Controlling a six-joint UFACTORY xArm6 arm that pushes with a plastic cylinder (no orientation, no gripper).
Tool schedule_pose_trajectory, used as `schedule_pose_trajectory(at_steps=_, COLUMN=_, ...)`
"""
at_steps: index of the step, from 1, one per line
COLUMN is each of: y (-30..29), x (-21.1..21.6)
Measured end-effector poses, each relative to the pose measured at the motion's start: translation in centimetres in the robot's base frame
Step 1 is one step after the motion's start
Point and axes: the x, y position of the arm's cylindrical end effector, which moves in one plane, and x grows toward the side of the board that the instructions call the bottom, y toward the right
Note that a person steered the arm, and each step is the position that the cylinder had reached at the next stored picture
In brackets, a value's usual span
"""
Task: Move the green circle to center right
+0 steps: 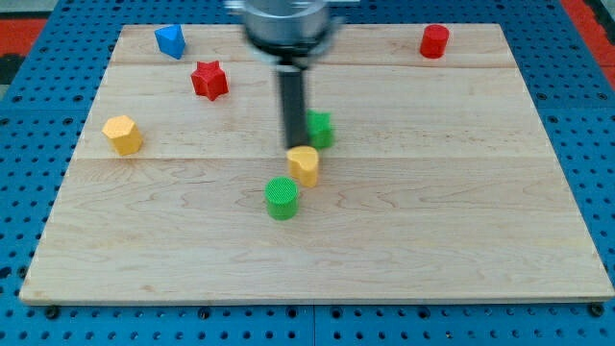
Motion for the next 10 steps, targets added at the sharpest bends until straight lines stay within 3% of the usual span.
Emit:
schedule_pose_trajectory(at_steps=1, y=0.0, x=-0.1)
schedule_pose_trajectory(at_steps=3, y=-5.8, x=0.1)
schedule_pose_trajectory(at_steps=4, y=-10.3, x=2.5)
schedule_pose_trajectory(at_steps=5, y=-9.9, x=6.9)
schedule_pose_trajectory(at_steps=7, y=4.9, x=7.5)
schedule_pose_trajectory(at_steps=10, y=0.5, x=7.2)
